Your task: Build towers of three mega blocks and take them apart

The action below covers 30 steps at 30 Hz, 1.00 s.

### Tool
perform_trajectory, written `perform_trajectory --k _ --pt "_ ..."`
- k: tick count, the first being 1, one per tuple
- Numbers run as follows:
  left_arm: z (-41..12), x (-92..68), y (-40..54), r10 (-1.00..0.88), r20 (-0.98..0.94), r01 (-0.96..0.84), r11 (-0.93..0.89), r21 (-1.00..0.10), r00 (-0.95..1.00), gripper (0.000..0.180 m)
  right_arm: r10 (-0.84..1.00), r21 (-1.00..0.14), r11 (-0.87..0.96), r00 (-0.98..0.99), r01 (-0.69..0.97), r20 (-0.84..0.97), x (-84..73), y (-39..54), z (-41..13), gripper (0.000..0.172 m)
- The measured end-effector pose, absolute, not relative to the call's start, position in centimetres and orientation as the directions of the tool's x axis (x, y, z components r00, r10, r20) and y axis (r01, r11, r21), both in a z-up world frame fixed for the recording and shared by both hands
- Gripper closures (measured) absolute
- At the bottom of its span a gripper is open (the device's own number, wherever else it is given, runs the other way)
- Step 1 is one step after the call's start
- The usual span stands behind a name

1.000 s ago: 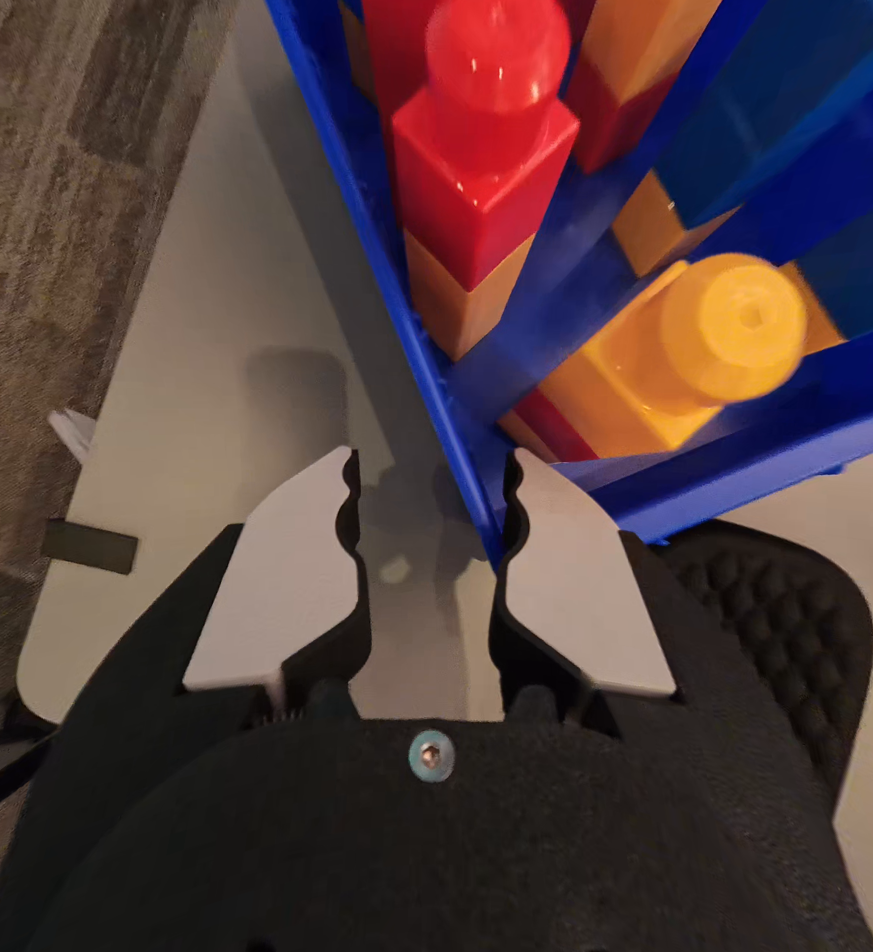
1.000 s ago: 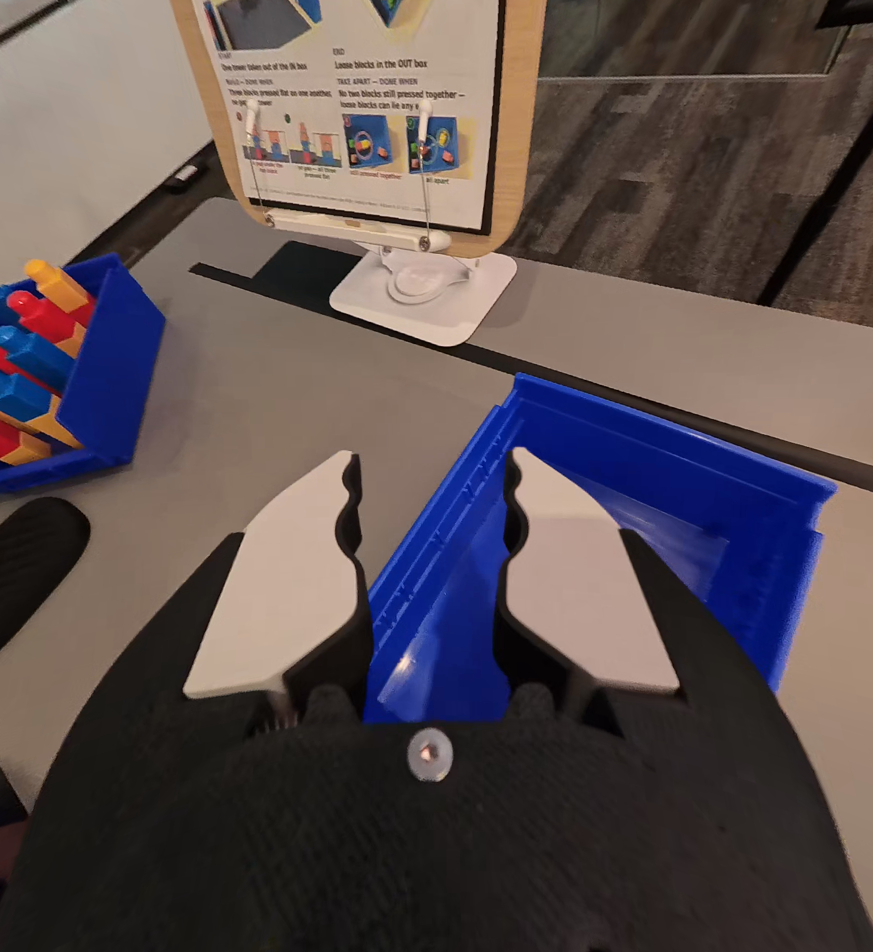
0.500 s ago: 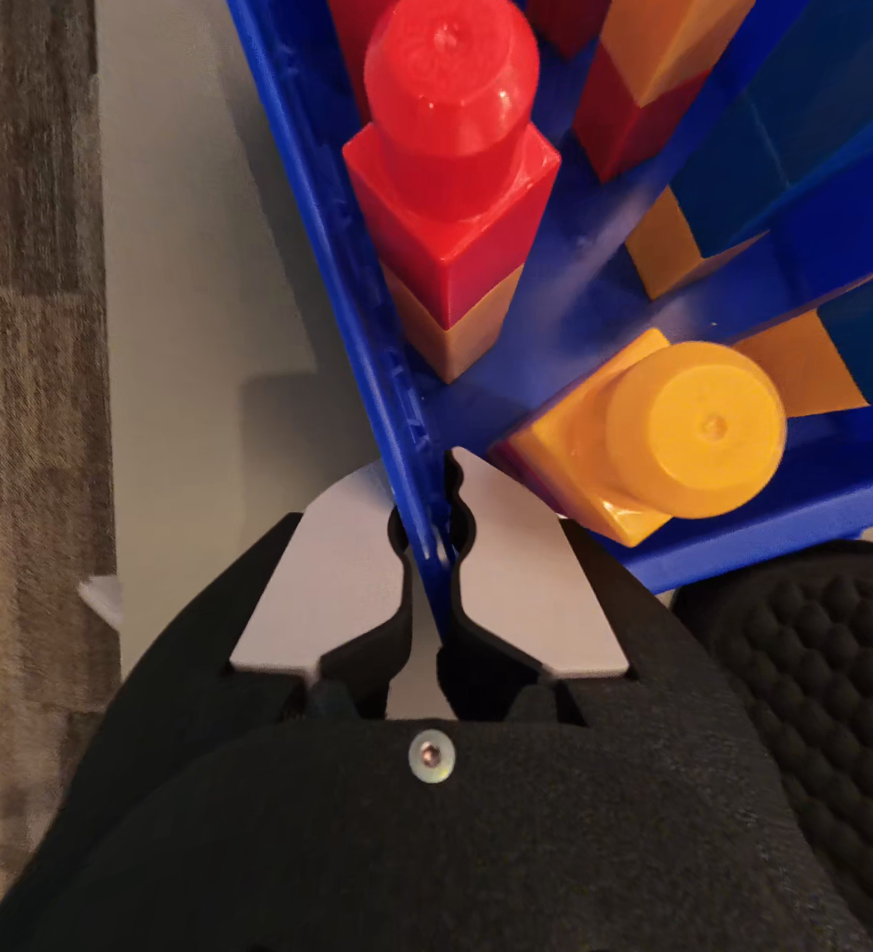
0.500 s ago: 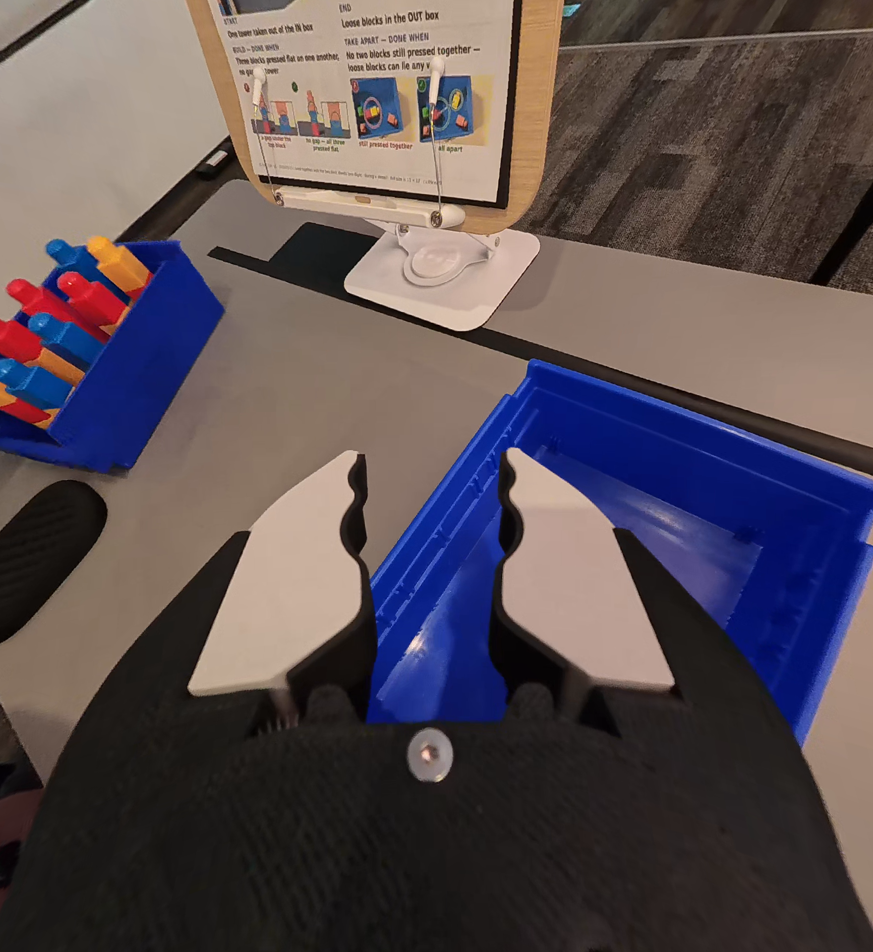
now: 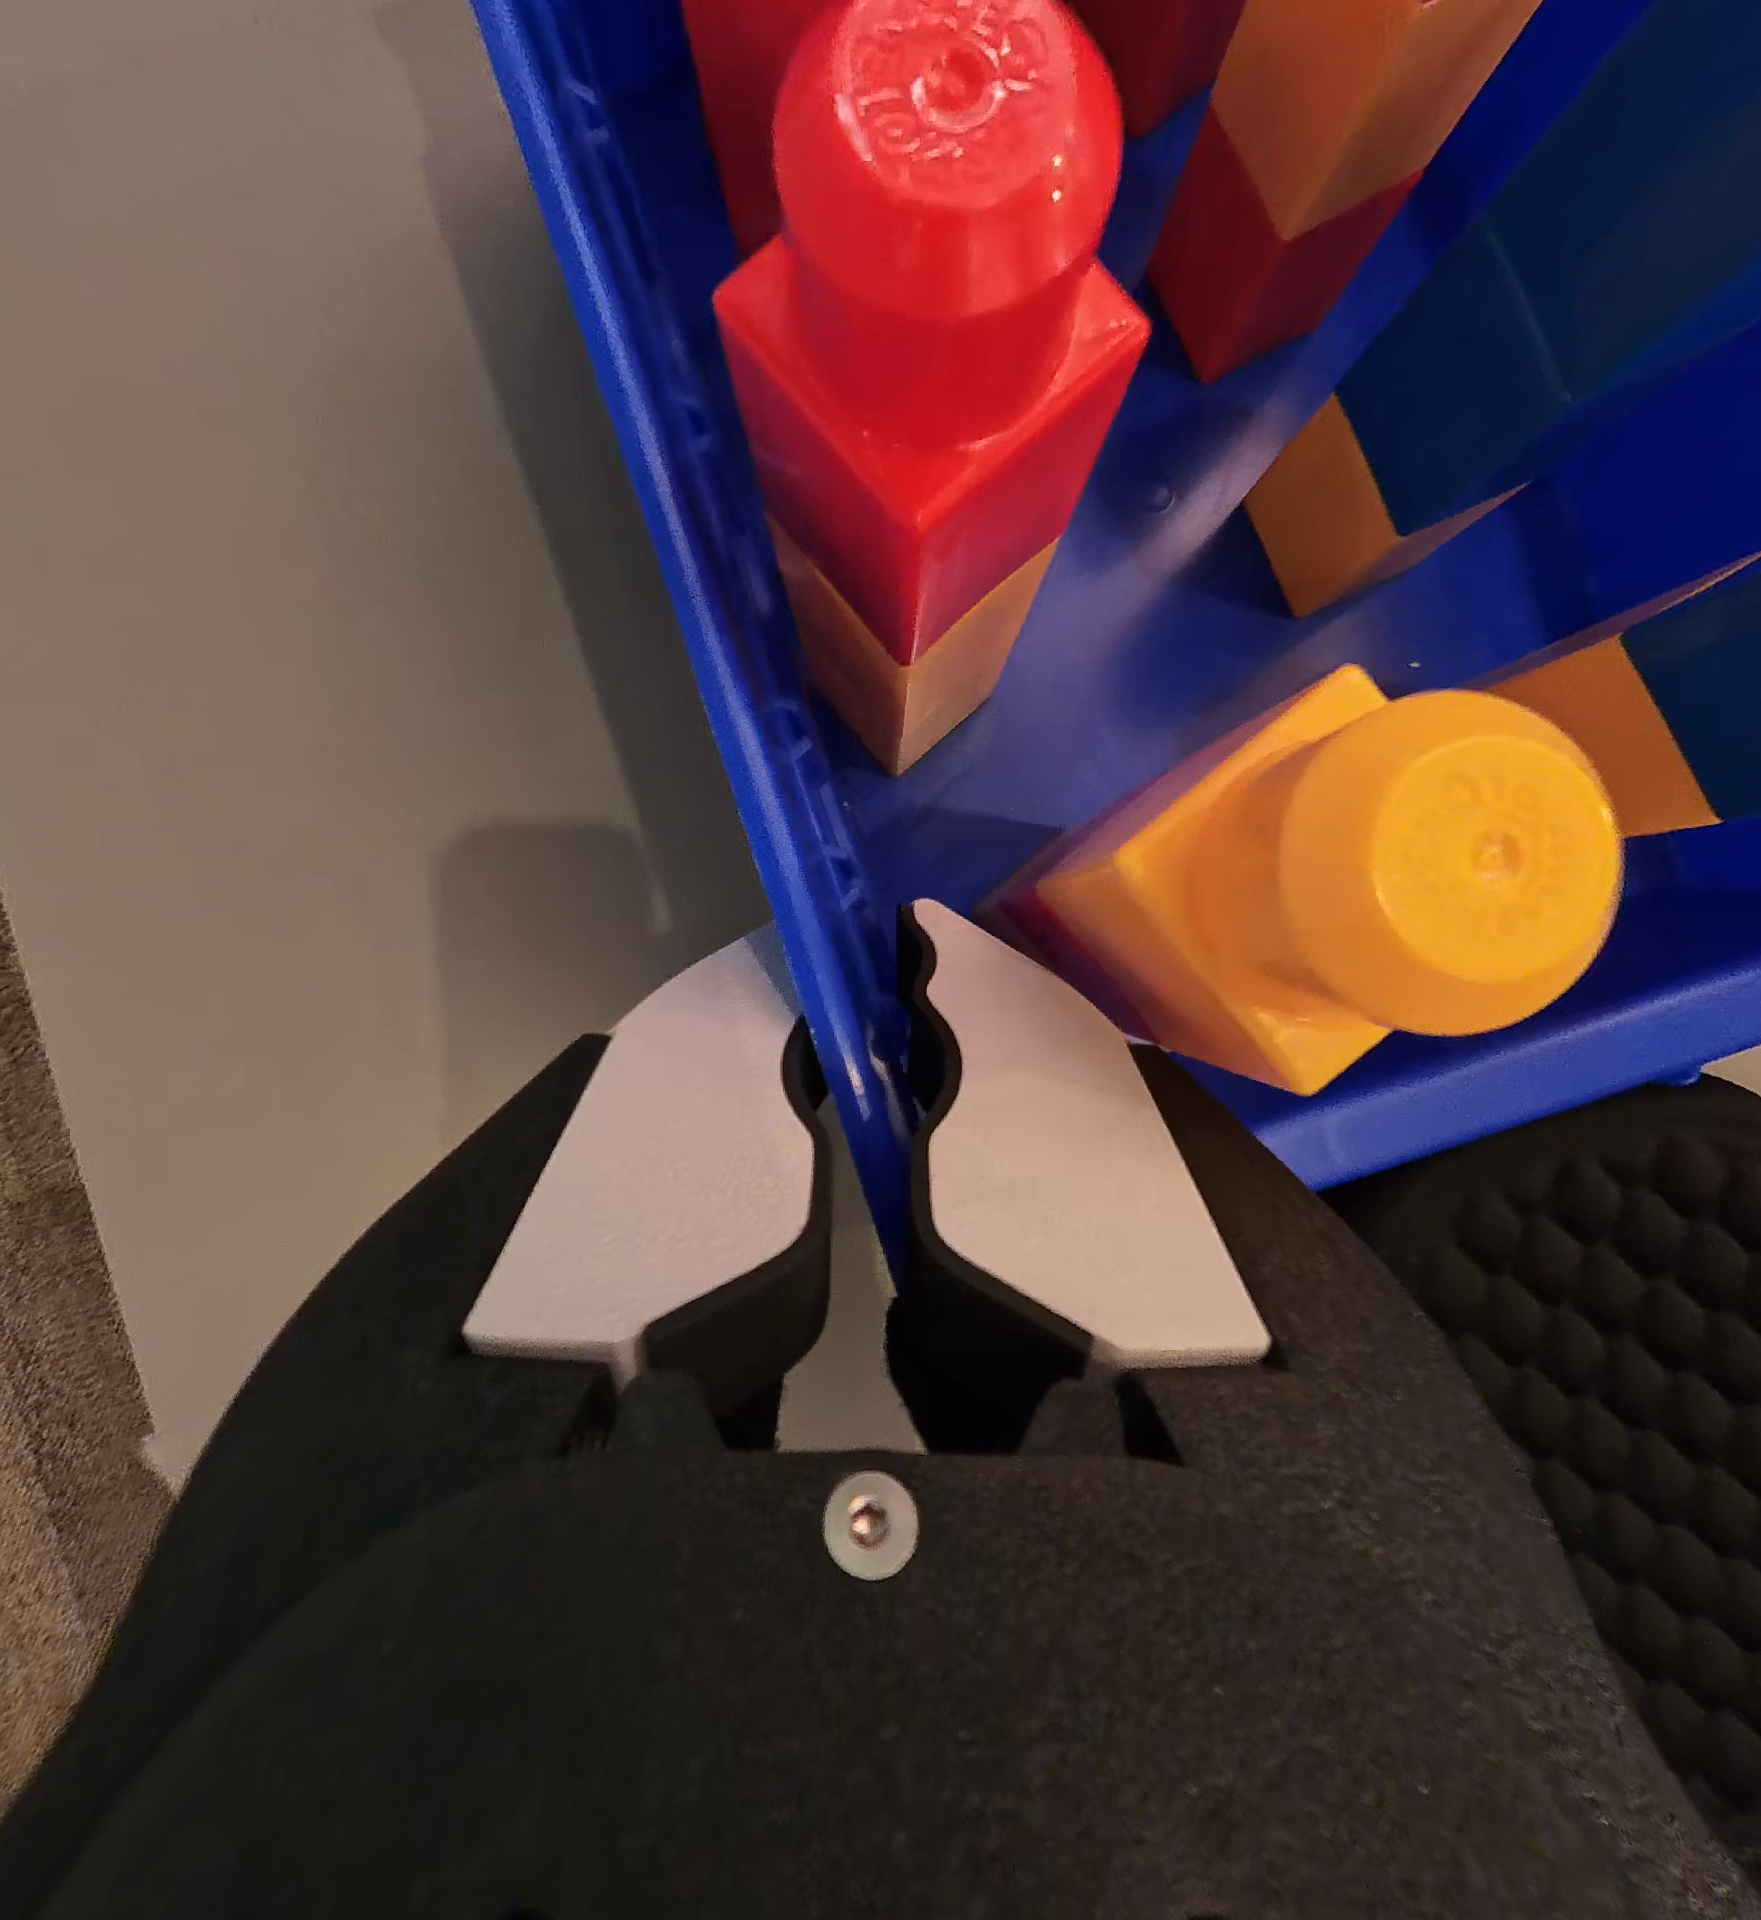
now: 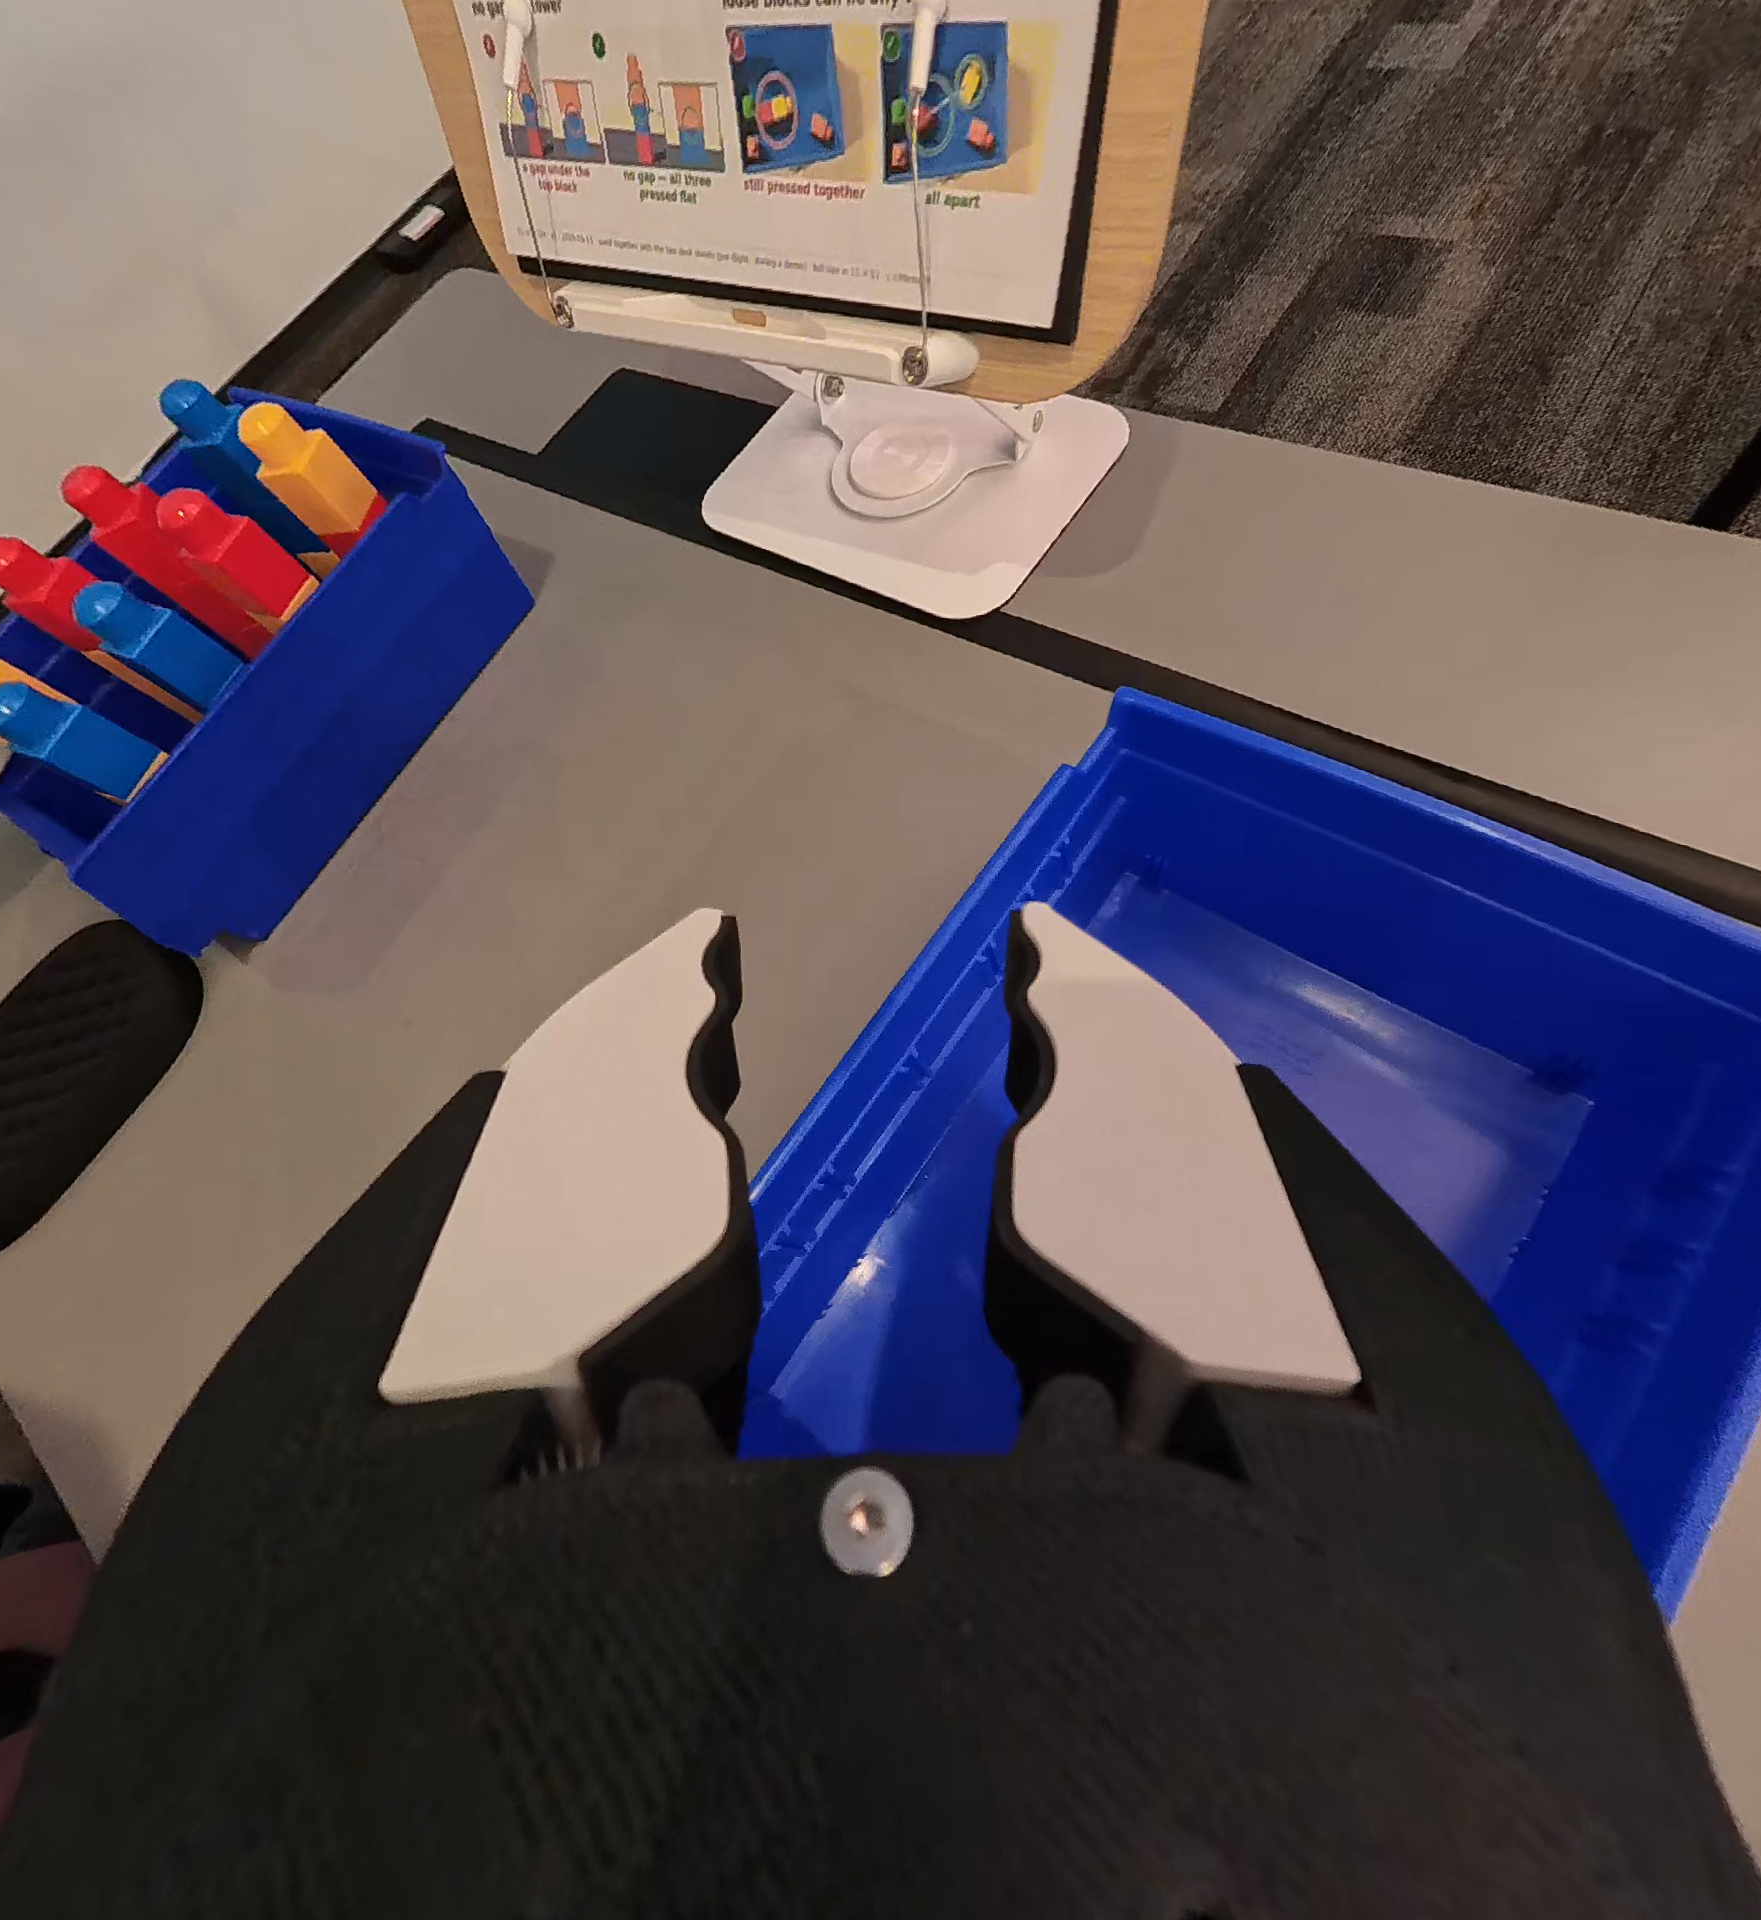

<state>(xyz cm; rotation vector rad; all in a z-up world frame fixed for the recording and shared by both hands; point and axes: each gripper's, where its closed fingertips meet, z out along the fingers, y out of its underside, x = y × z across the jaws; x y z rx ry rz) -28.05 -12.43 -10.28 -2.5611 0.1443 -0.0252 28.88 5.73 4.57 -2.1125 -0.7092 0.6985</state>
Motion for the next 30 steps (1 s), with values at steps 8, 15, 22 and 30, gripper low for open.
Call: perform_trajectory --k 8,15,22,30 --pt "-8.8 -28.2 -12.3 -0.063 0.077 0.004 -0.747 -0.665 0.995 0.164 0.677 -0.805 -0.536 0.699 0.255 -0.229 28.8 5.8 4.5 0.121" --pt "0.3 -26.5 -16.3 0.034 0.064 0.072 -0.355 -0.932 0.997 0.144 0.658 -0.814 -0.534 0.716 0.228 -0.232 29.7 6.3 4.7 0.121" --pt "-2.6 -21.0 -16.5 0.147 0.004 0.063 -0.402 -0.914 0.989 0.117 0.641 -0.789 -0.562 0.734 0.247 -0.227 29.8 6.8 3.6 0.12" --pt "-6.9 -22.9 -13.6 0.341 0.011 0.184 -0.478 -0.859 0.94 0.104 0.659 -0.783 -0.558 0.721 0.276 -0.215 29.1 6.3 3.4 0.119"
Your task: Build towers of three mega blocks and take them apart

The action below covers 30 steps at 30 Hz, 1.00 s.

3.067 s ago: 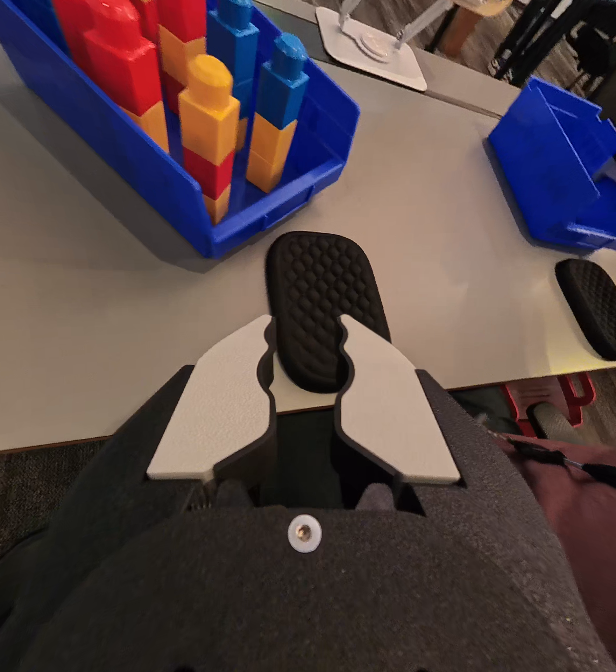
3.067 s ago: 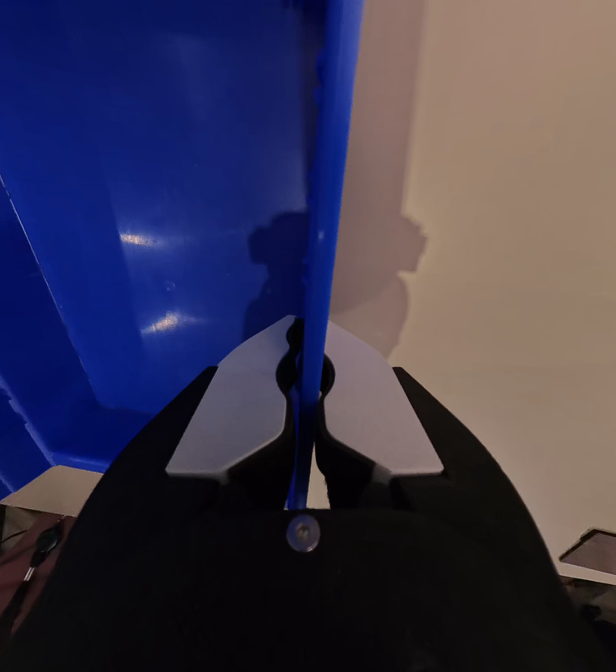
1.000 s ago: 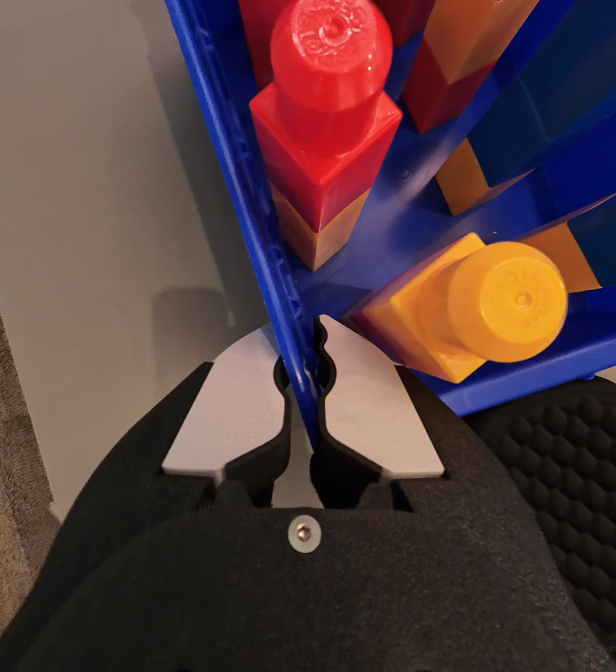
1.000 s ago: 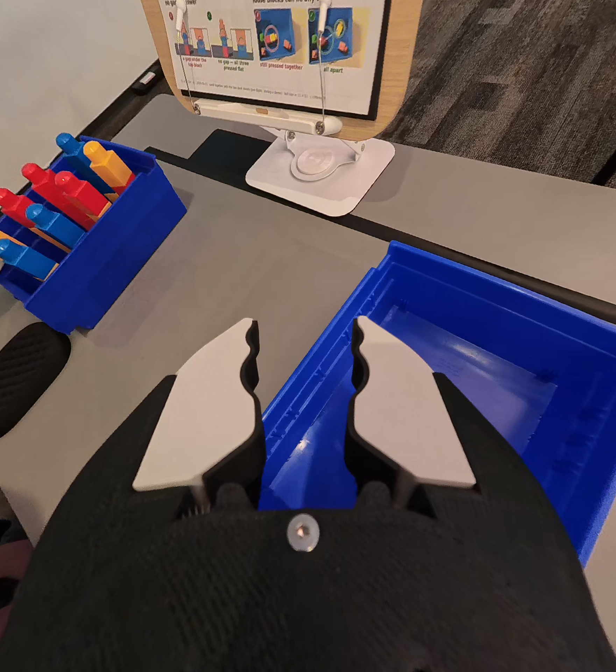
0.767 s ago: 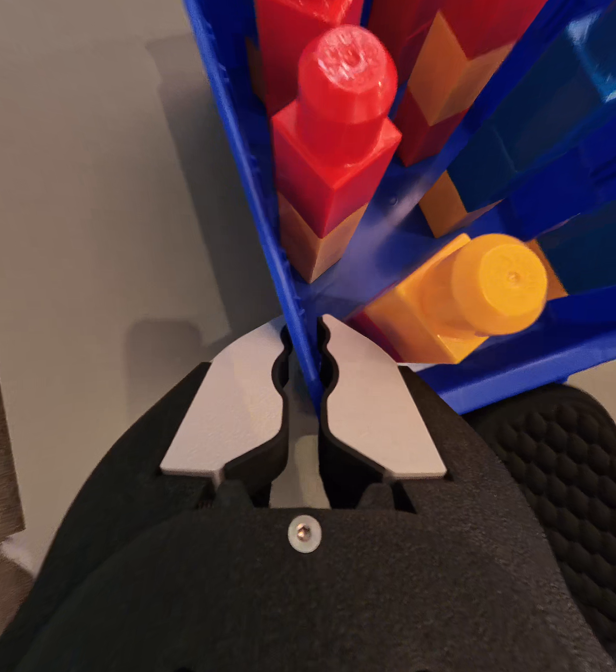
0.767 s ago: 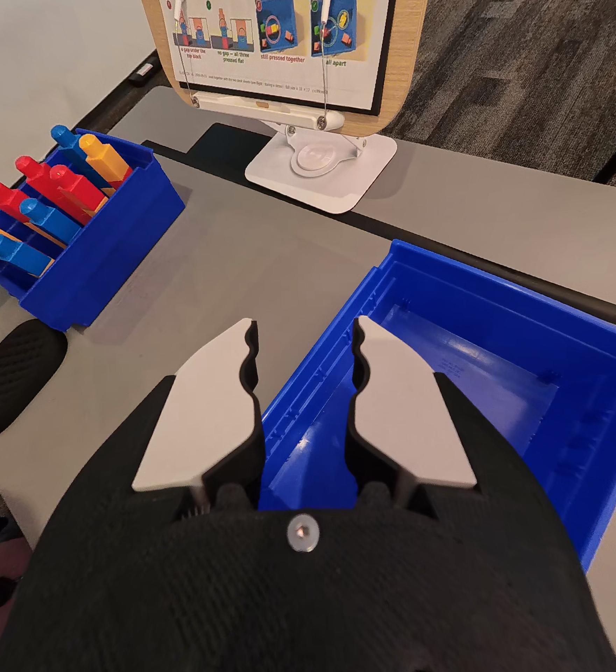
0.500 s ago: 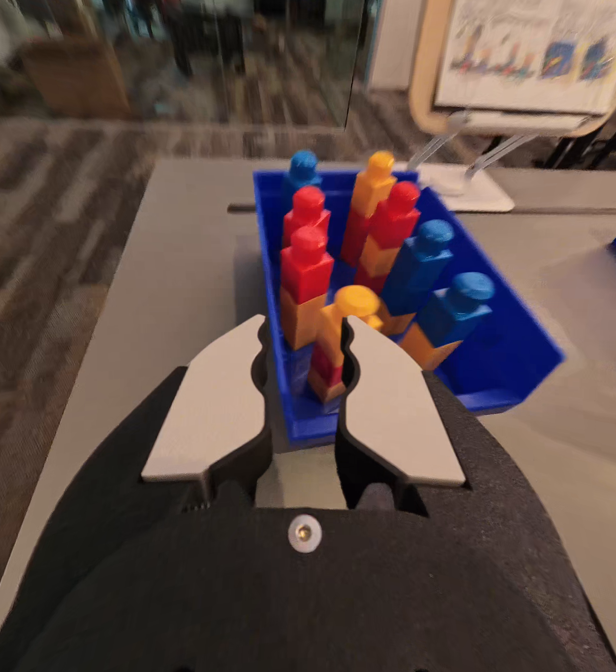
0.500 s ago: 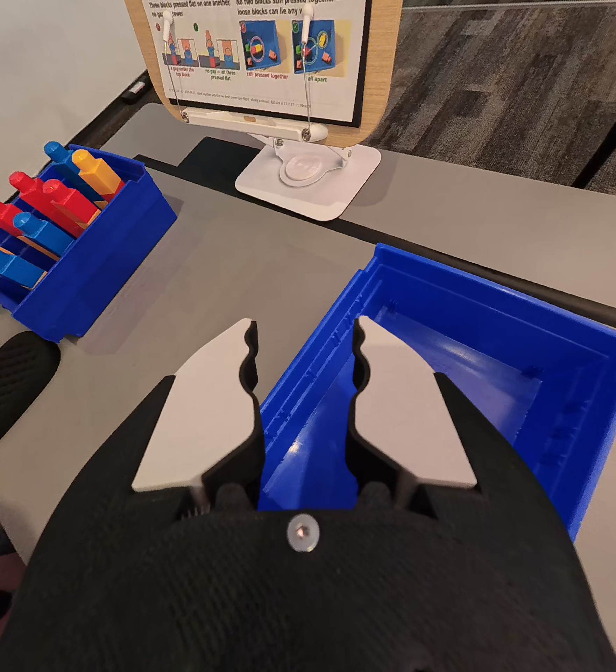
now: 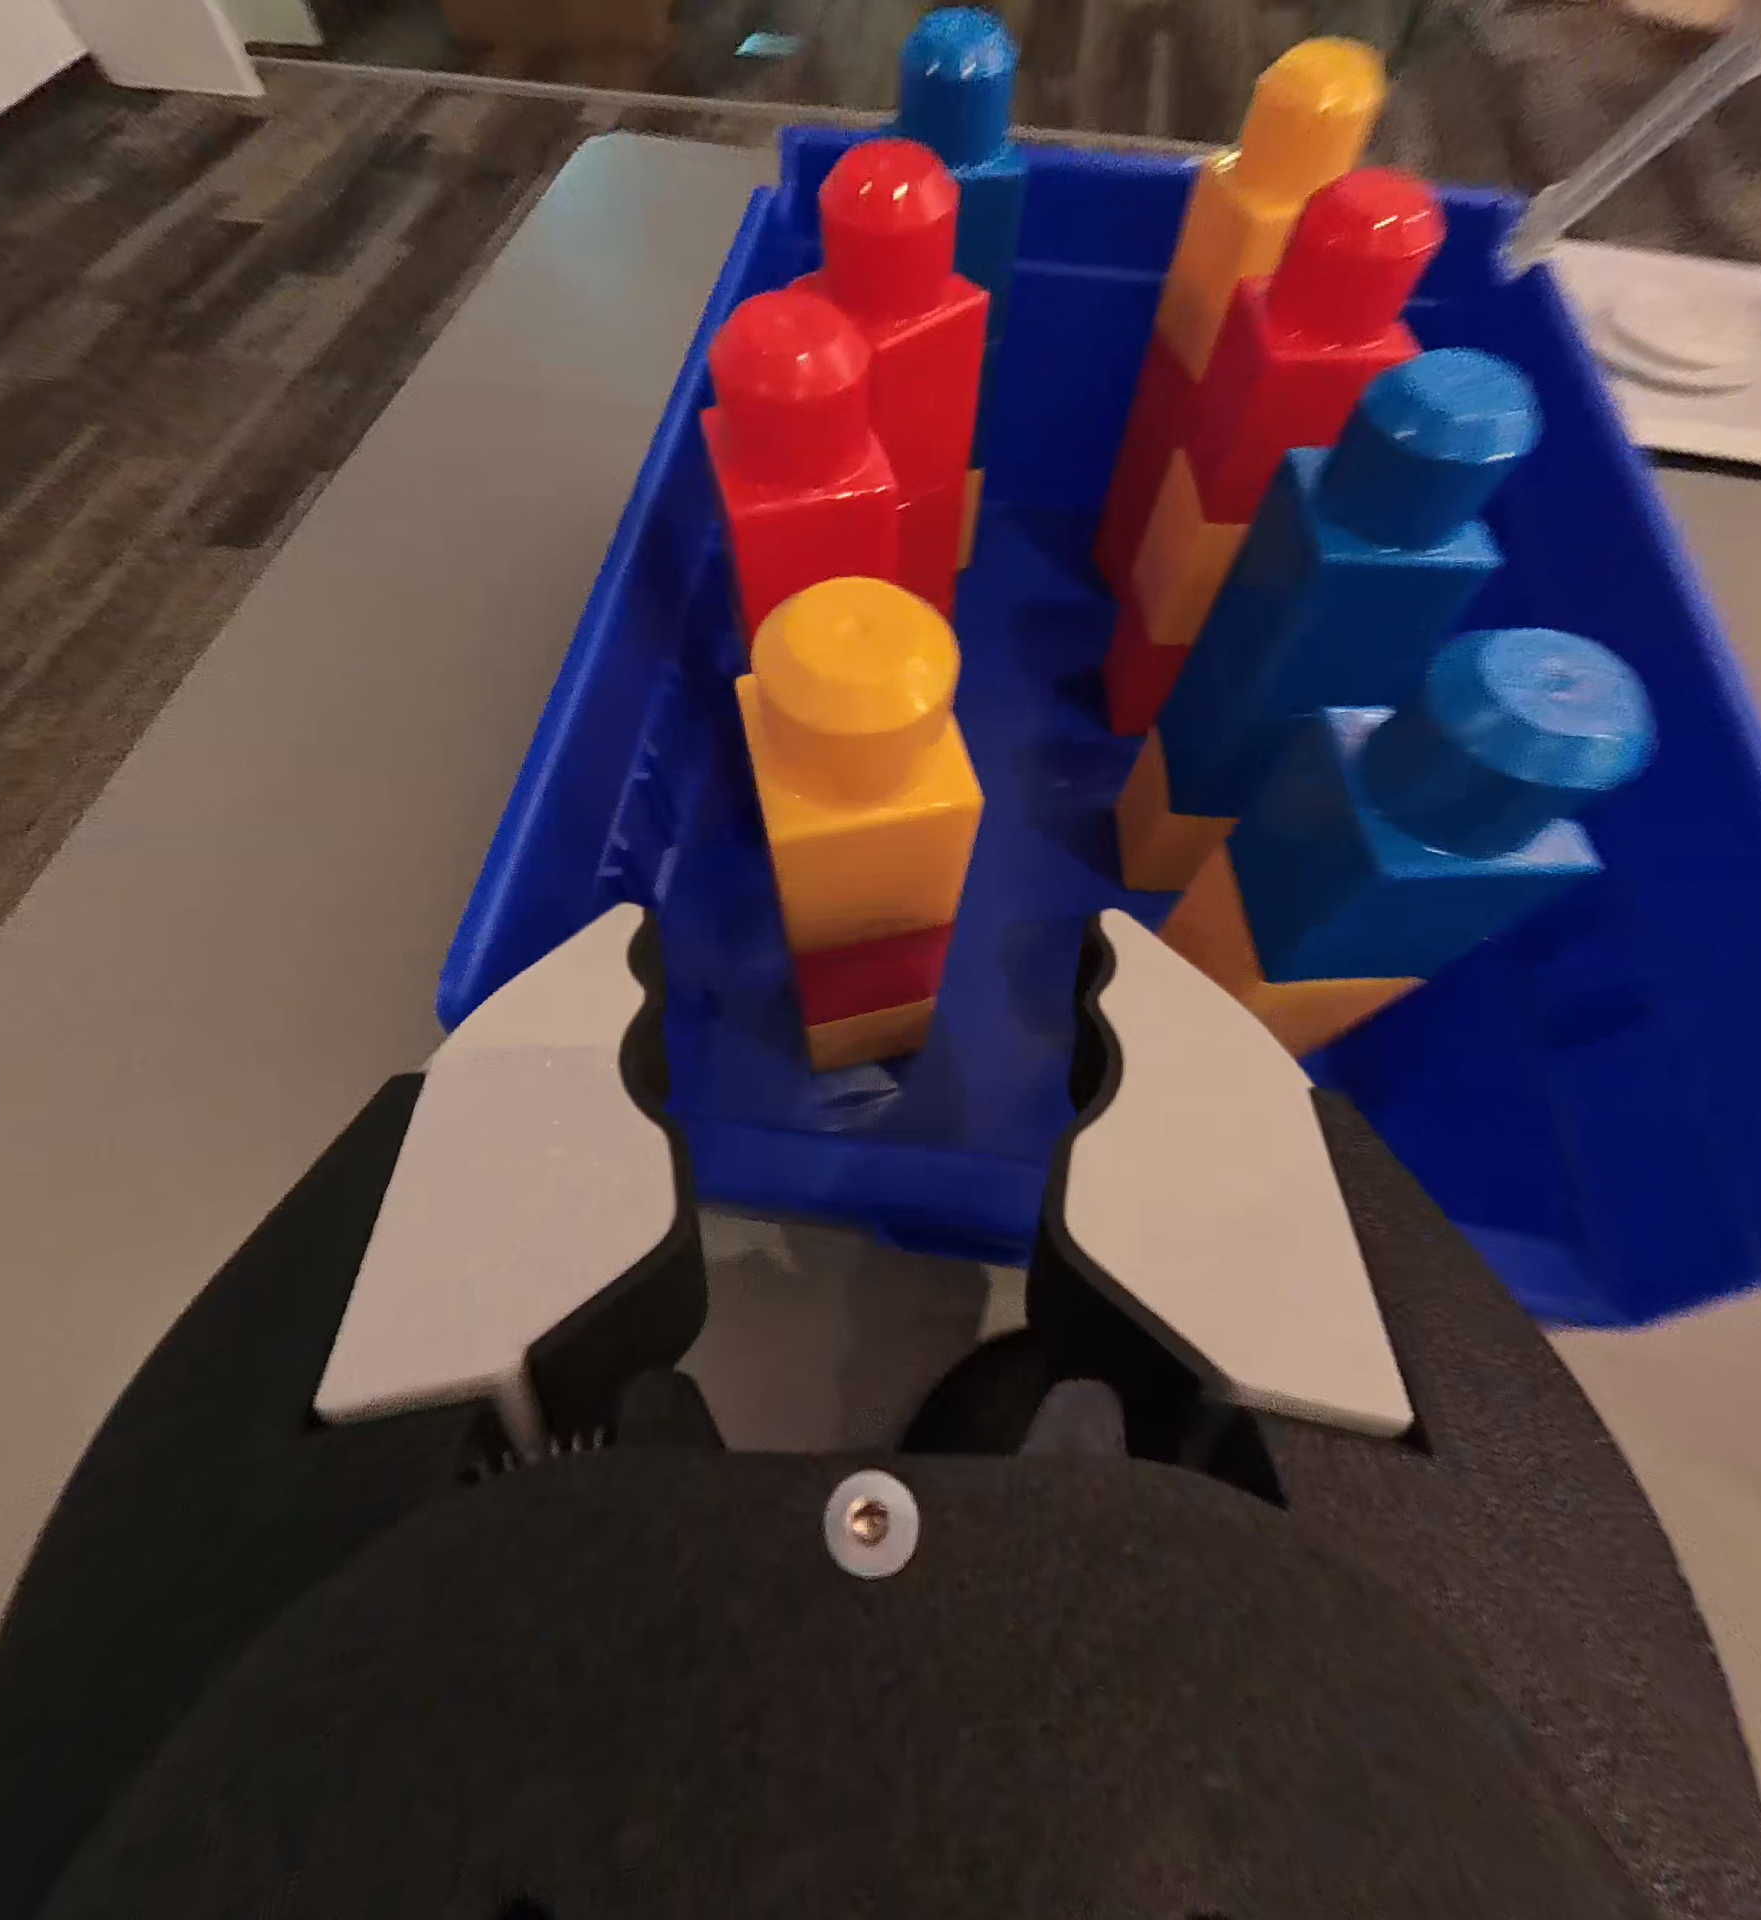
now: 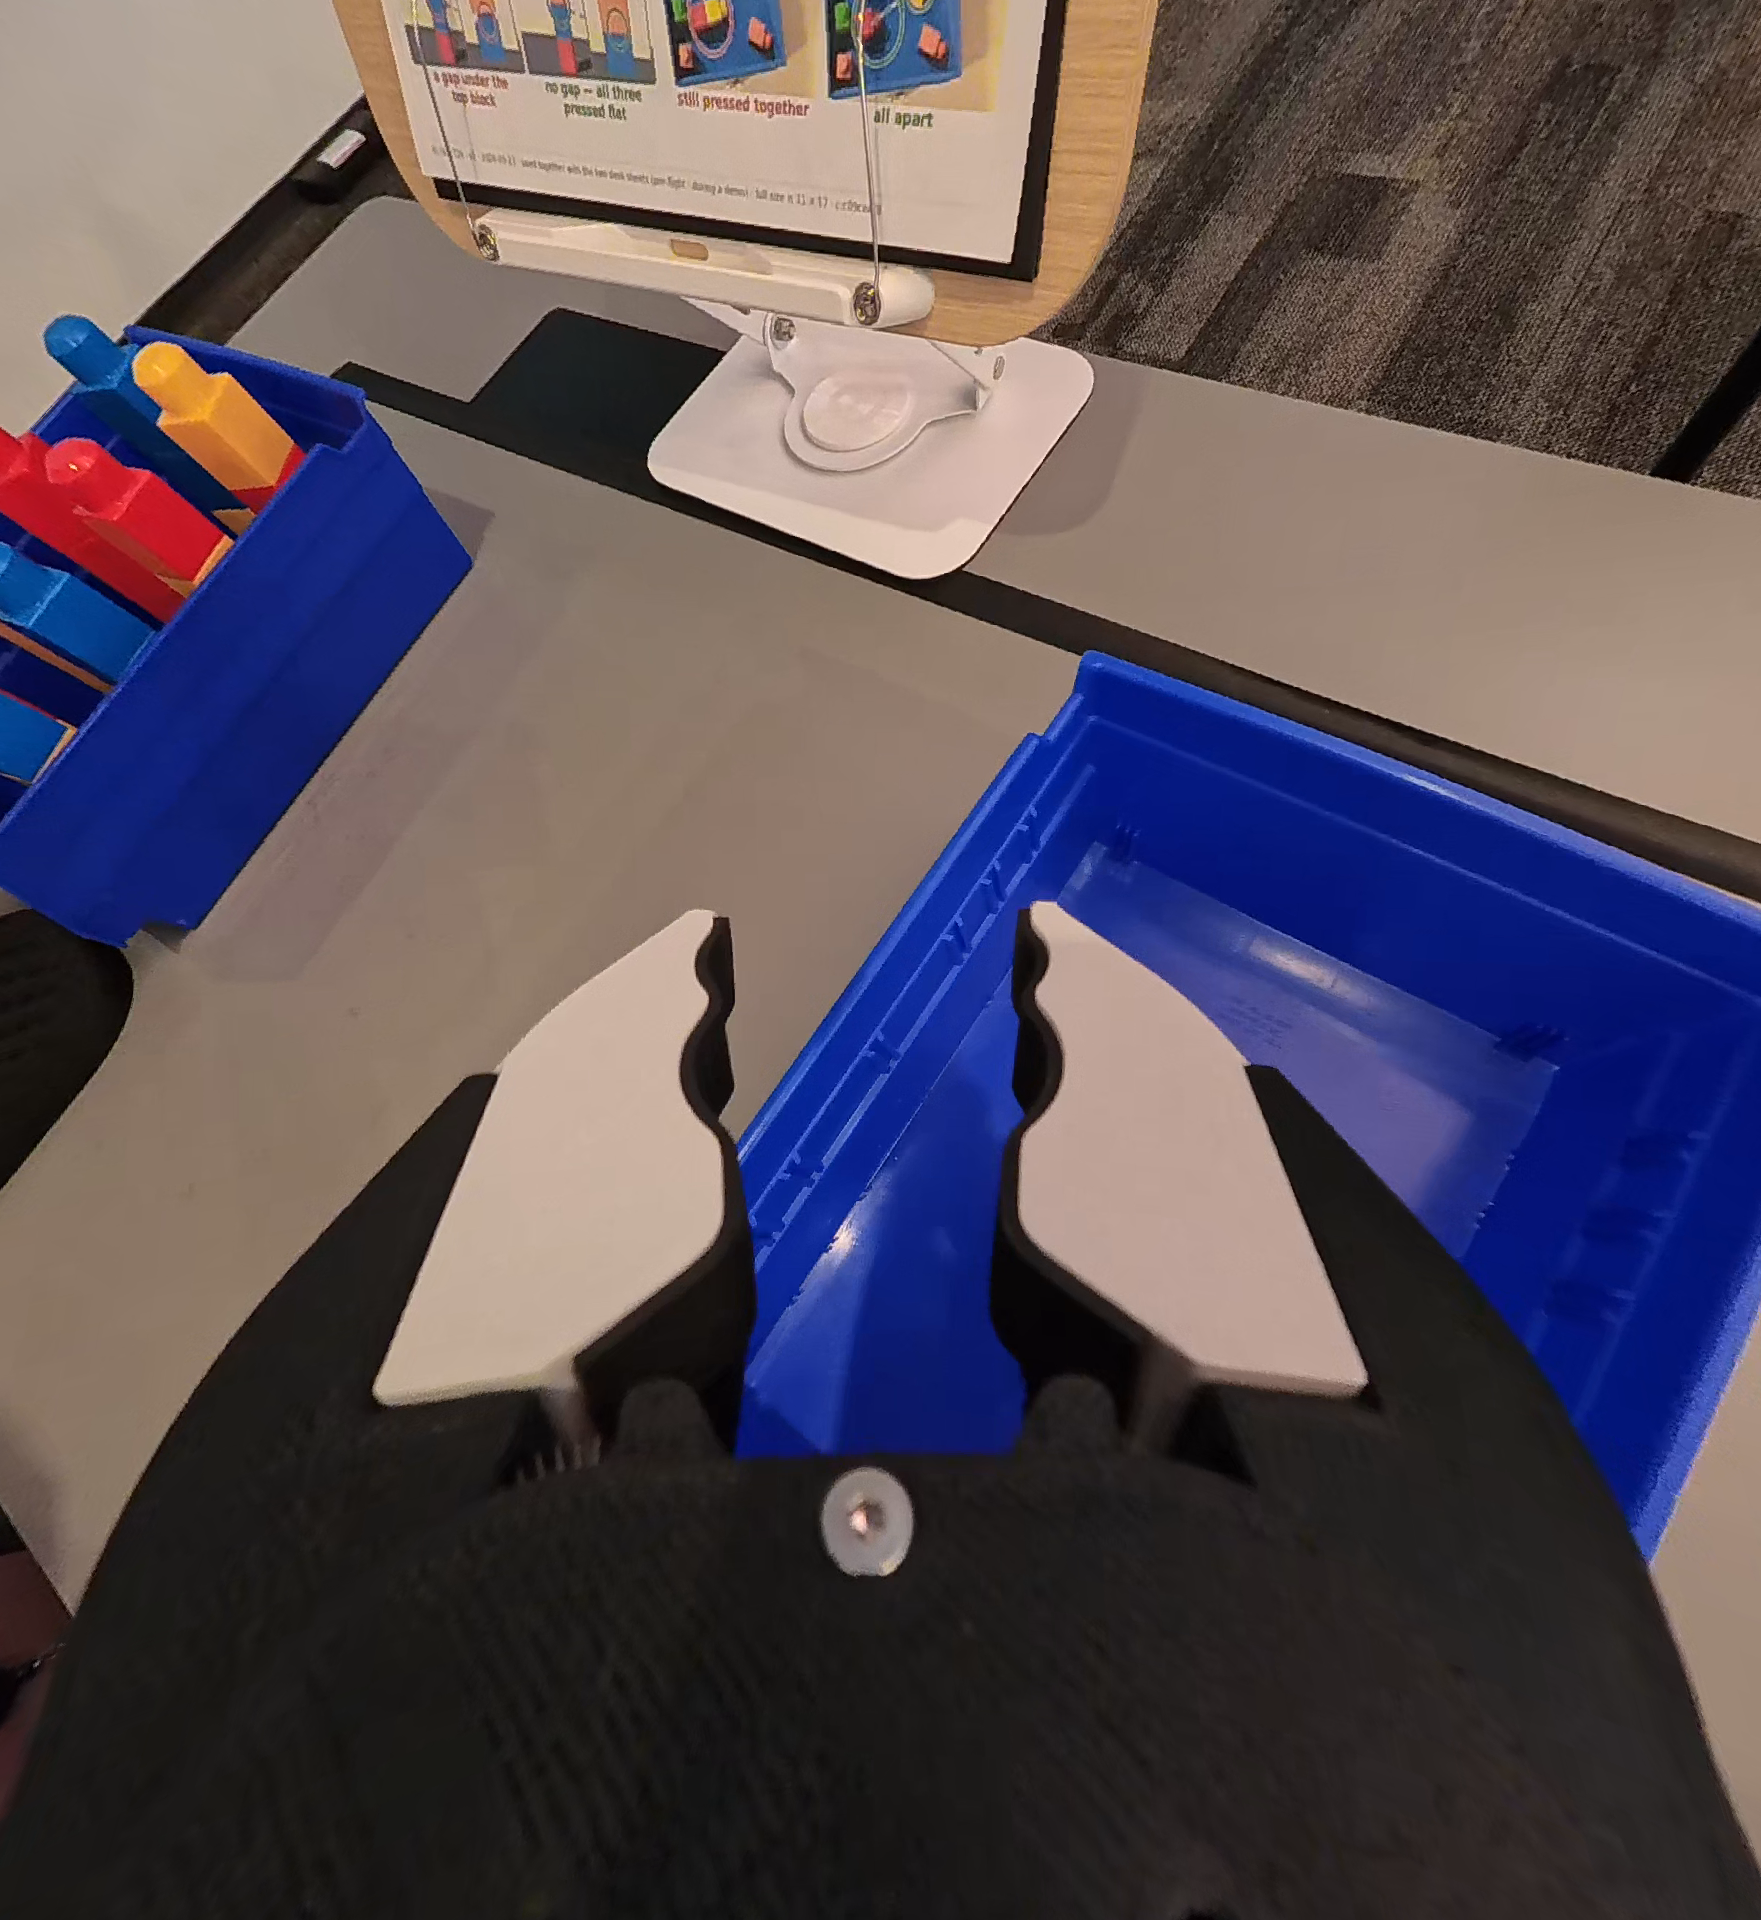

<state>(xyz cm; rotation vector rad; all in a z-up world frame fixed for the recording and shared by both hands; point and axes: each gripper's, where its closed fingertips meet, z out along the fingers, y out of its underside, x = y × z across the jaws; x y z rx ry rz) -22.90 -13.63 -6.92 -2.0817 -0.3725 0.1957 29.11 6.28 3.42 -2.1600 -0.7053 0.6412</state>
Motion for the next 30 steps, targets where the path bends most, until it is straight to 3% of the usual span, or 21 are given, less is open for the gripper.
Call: perform_trajectory --k 8,12,17,22,24,26,30 --pt "-9.4 -23.8 -12.0 0.369 0.015 0.236 -0.562 -0.793 0.929 0.116 0.658 -0.777 -0.565 0.72 0.279 -0.22 29.3 6.2 3.3 0.119" --pt "-9.5 -24.0 -11.6 0.365 0.003 0.234 -0.59 -0.773 0.931 0.14 0.658 -0.765 -0.574 0.721 0.292 -0.218 29.3 6.3 2.9 0.118" --pt "-9.3 -24.0 -11.7 0.32 -0.023 0.195 -0.632 -0.75 0.947 0.141 0.666 -0.769 -0.564 0.716 0.301 -0.209 29.2 6.1 3.1 0.118" --pt "-3.4 -23.1 -14.0 0.272 0.011 0.148 -0.489 -0.86 0.962 0.141 0.688 -0.808 -0.512 0.703 0.292 -0.182 28.3 5.8 4.5 0.12" --pt "0.5 -21.1 -15.0 0.183 0.051 0.126 -0.427 -0.895 0.982 0.142 0.725 -0.839 -0.462 0.668 0.288 -0.17 26.8 5.3 5.7 0.12" --pt "5.4 -16.6 -15.5 -0.04 0.147 0.125 -0.339 -0.932 0.988 0.142 0.813 -0.893 -0.362 0.559 0.267 -0.162 23.4 3.8 7.8 0.121" --pt "12.6 -5.9 -16.4 -0.52 0.193 0.073 -0.243 -0.967 0.832 0.142 0.985 -0.973 -0.174 0.01 0.152 -0.175 14.0 -5.6 12.3 0.121"
